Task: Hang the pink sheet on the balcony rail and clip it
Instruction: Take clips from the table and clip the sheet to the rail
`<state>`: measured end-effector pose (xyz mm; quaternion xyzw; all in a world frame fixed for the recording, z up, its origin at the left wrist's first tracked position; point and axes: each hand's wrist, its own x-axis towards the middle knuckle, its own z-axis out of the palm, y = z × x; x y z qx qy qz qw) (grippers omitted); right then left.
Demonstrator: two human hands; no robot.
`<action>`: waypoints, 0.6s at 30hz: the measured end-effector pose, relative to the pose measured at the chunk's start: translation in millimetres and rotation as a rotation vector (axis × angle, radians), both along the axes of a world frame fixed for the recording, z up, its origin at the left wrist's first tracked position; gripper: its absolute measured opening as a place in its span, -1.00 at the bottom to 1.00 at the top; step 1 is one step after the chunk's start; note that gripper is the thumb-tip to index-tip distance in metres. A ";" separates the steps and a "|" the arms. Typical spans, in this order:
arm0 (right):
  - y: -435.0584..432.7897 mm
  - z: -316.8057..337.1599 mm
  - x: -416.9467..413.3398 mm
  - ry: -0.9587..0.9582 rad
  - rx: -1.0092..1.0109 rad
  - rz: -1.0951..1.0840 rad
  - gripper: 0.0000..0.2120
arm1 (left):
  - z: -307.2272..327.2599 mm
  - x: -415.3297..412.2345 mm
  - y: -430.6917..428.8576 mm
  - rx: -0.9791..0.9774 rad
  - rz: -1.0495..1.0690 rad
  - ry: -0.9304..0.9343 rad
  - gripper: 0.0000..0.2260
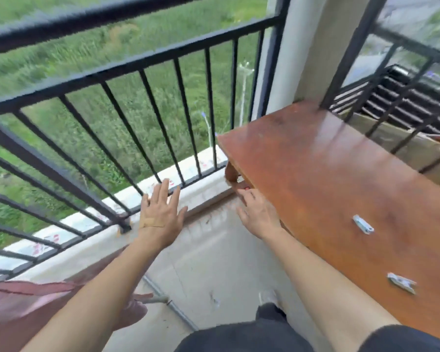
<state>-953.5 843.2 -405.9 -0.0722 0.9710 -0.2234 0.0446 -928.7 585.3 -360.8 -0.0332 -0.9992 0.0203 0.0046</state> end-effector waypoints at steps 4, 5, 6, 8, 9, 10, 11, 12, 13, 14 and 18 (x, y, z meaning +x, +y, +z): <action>115.8 5.6 28.3 0.028 0.068 -0.286 -0.53 | -6.6 -36.9 109.4 0.103 -0.207 -0.072 -0.46; 141.9 7.2 38.7 0.024 0.087 -0.354 -0.53 | -8.9 -42.3 137.2 0.121 -0.258 -0.097 -0.46; 166.7 7.8 49.4 0.020 0.102 -0.424 -0.53 | -12.3 -46.2 164.5 0.129 -0.307 -0.116 -0.45; 211.5 6.0 71.7 -0.013 0.127 -0.556 -0.52 | -21.8 -49.8 216.4 0.116 -0.402 -0.151 -0.45; 231.9 2.9 82.7 -0.043 0.142 -0.609 -0.51 | -27.4 -50.1 240.7 0.114 -0.440 -0.176 -0.45; 250.5 -1.6 93.3 -0.075 0.160 -0.650 -0.50 | -33.9 -49.2 263.7 0.113 -0.472 -0.200 -0.44; 267.8 -7.3 103.4 -0.114 0.179 -0.685 -0.48 | -40.8 -47.1 285.5 0.112 -0.497 -0.224 -0.44; 283.6 -13.7 112.4 -0.160 0.193 -0.720 -0.46 | -49.2 -44.8 305.0 0.110 -0.518 -0.250 -0.44; 297.9 -21.8 120.6 -0.214 0.201 -0.755 -0.43 | -58.2 -41.4 322.2 0.110 -0.534 -0.286 -0.45; 310.7 -29.9 127.7 -0.275 0.203 -0.783 -0.40 | -68.5 -37.5 337.8 0.110 -0.545 -0.331 -0.45; 349.5 -67.3 148.5 -0.530 0.242 -0.779 -0.23 | -114.0 -17.3 378.1 0.103 -0.539 -0.523 -0.46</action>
